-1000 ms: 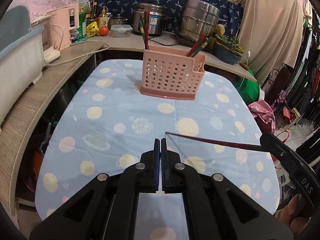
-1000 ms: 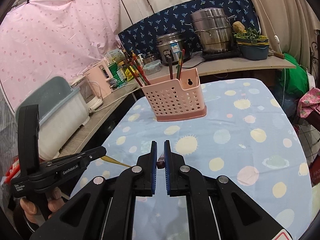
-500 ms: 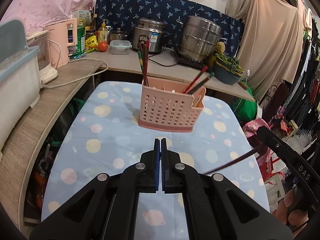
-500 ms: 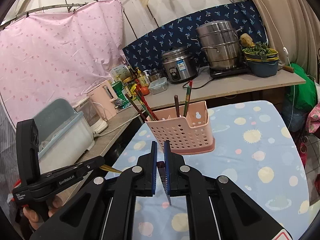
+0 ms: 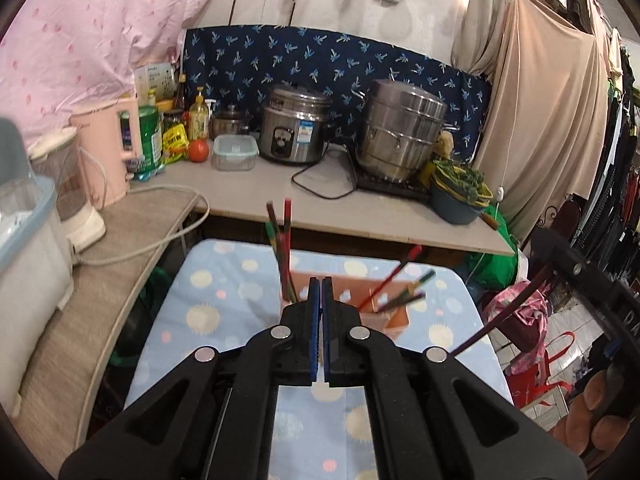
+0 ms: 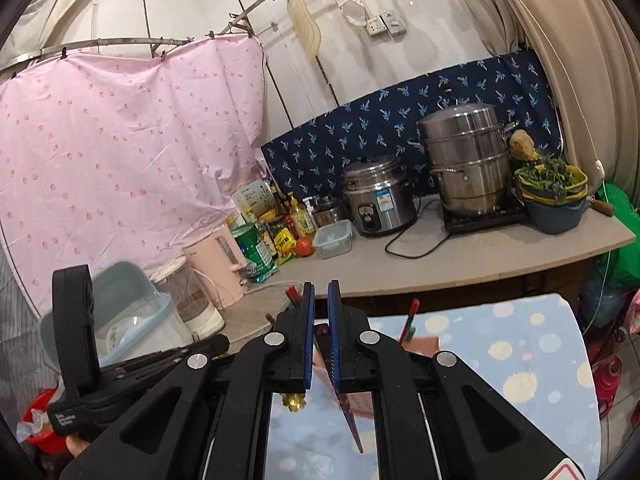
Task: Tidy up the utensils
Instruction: 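Lower the chopstick into the basket with the right tool while the left tool drops the spoon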
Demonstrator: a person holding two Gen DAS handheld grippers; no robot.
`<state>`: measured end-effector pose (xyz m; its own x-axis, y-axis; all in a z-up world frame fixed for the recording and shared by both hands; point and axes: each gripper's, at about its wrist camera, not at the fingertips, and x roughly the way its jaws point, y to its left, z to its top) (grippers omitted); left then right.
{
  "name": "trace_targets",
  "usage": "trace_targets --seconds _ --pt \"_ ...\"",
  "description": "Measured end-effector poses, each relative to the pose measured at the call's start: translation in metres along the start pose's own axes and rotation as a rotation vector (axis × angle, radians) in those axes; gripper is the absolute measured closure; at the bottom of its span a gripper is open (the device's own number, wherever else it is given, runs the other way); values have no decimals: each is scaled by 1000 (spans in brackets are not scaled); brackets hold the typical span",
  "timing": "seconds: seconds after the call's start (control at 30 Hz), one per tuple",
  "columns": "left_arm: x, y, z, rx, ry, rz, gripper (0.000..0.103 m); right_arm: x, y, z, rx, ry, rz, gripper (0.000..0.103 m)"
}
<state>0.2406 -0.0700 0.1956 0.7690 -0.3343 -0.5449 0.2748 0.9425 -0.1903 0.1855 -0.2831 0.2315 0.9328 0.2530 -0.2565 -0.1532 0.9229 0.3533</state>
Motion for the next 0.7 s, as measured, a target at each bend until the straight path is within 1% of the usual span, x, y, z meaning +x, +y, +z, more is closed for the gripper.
trace_targets --seconds 0.17,0.3,0.4,0.53,0.7 --pt "22 -3 30 9 -21 19 102 22 2 39 3 -60 -2 96" --pt "42 -1 45 6 -24 26 102 42 -6 54 17 -82 -14 96" --pt "58 0 47 5 -9 33 102 59 -14 56 29 -74 -24 96" --pt "82 2 41 13 26 50 102 83 -26 52 31 -45 -44 96" --pt "100 5 30 12 59 56 102 106 -41 27 40 26 -64 96"
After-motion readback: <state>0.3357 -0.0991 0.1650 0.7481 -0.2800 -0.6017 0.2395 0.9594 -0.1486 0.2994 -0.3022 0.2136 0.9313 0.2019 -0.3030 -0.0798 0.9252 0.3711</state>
